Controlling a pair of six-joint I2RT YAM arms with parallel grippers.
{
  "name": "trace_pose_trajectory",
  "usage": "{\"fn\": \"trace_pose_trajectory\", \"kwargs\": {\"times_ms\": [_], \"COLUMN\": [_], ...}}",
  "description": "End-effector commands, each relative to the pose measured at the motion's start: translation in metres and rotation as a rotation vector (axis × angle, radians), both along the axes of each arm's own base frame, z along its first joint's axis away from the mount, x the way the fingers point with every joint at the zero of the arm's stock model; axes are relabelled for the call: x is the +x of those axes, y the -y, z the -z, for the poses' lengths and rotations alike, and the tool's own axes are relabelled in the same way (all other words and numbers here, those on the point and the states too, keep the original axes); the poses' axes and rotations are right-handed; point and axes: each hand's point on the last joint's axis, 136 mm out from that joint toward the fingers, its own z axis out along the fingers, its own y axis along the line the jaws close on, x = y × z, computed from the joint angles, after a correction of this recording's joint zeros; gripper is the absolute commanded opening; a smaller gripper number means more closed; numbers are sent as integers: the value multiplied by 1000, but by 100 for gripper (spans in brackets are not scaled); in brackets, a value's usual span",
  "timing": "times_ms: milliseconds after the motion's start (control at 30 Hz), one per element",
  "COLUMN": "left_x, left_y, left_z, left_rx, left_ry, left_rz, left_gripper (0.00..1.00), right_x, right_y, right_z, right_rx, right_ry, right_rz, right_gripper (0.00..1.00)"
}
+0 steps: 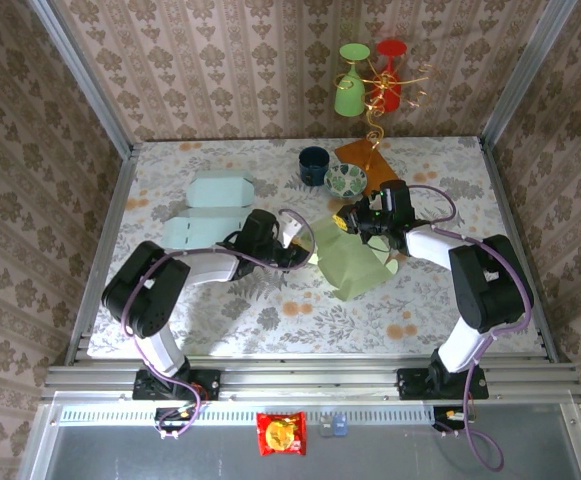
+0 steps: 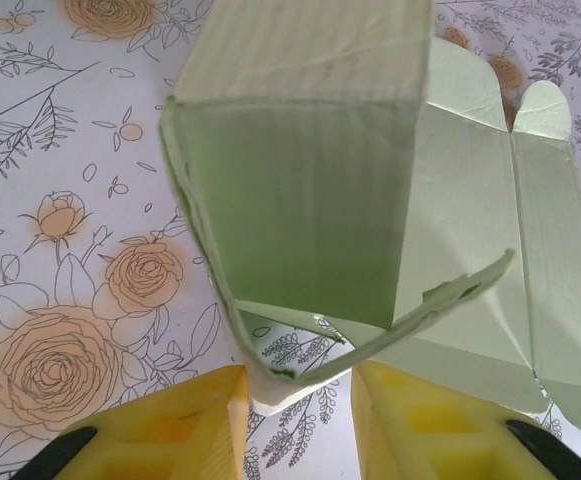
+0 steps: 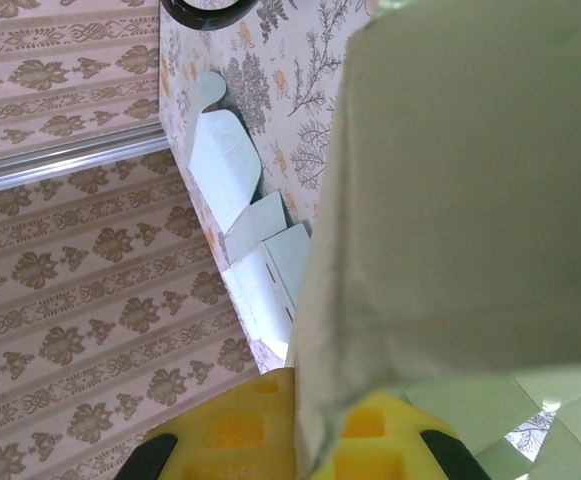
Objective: Fold the paper box
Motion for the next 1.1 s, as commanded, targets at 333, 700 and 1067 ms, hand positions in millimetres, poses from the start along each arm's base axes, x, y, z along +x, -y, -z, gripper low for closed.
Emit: {"fn": "trace_pose_trajectory", "kwargs": {"times_ms": [333, 700, 1067], "left_x": [25, 33, 23], "left_y": [12, -1, 18], "left_z": [-10, -12, -12], "left_rx": [-14, -14, -33], "left_ry": [63, 91, 76], "left_rz": [-123, -222, -172], "left_gripper": [35, 33, 32], "right_x": [-6, -9, -8], "right_y": [6, 8, 9], "right_z": [18, 16, 14], "right_rx": [22, 22, 37], "right_ry": [-20, -26, -23], "right_rz": [62, 69, 98], "right_gripper": [0, 0, 0]}}
